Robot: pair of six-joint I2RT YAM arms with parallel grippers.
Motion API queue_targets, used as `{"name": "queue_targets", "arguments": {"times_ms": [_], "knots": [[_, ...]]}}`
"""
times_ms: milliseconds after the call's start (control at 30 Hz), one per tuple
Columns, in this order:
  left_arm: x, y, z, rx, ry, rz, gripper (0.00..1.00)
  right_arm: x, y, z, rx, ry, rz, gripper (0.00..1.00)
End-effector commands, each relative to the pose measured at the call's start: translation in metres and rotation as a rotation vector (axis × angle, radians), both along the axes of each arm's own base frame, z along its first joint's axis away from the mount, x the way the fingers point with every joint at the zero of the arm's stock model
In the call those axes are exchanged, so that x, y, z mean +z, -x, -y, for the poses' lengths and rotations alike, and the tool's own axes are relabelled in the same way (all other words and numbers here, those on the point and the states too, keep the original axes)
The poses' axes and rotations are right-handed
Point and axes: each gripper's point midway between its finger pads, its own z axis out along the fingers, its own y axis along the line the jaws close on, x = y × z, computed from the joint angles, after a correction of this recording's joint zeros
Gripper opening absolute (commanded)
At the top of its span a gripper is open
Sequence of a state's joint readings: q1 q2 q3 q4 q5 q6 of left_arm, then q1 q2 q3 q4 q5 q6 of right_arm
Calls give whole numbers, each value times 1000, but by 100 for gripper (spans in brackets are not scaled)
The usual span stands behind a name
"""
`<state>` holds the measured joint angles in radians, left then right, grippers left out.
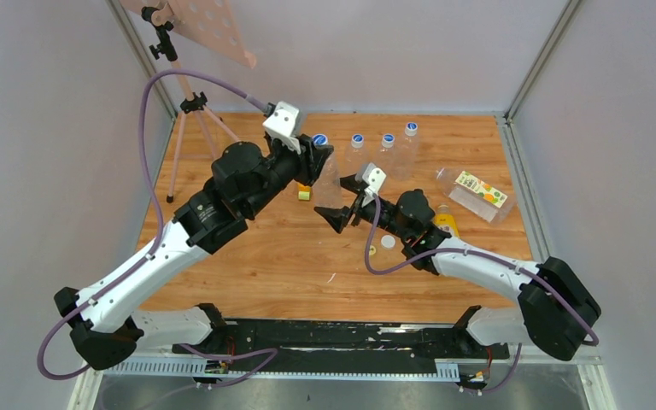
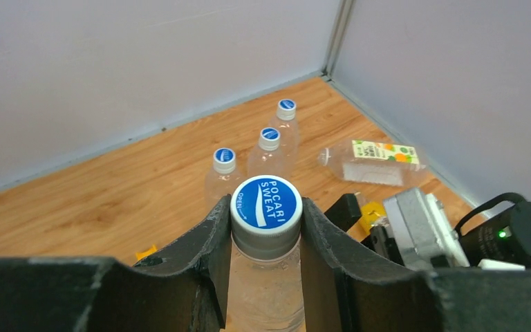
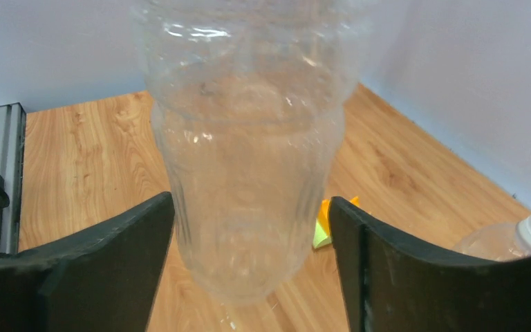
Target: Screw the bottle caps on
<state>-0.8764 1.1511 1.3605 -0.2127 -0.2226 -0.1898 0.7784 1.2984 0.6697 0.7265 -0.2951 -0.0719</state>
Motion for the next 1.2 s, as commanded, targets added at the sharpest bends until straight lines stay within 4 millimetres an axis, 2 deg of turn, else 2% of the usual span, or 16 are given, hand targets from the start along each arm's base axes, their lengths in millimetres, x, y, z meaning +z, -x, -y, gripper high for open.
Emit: {"name": "queue_targets", "arguments": {"times_ms": [0,33,133,233,333,367,467,500,533,633,800,967,1167], "knots": [[20,-5,-30,109,-2,140,0,19,2,10,-43,-33,-54,95],[15,-9,-36,141,-8,144,0,19,4,13,-48,-32,-62,99],[4,-17,-54,228,-24,173,0,21,9,31,-104,-46,-117,100],[-23,-31,-71,311,-19,186,0,33,10,56,-209,-76,-176,100],[-46,-45,-91,396,10,185,0,52,5,93,-371,-101,-185,100],[-60,-52,-100,429,24,174,0,55,4,106,-430,-108,-185,100],[-84,-72,-122,509,41,160,0,57,6,140,-561,-144,-181,100],[-97,-76,-126,524,34,143,0,56,8,151,-598,-161,-200,100],[-101,-83,-134,555,43,143,0,55,10,159,-621,-164,-197,100],[-121,-93,-147,603,44,135,0,55,21,168,-613,-155,-167,100],[-141,-115,-162,627,69,138,0,58,24,181,-650,-180,-149,100],[-160,-129,-165,627,38,136,0,53,21,178,-650,-161,-153,100],[-182,-136,-162,619,-6,118,3,49,19,172,-636,-138,-160,100]]}}
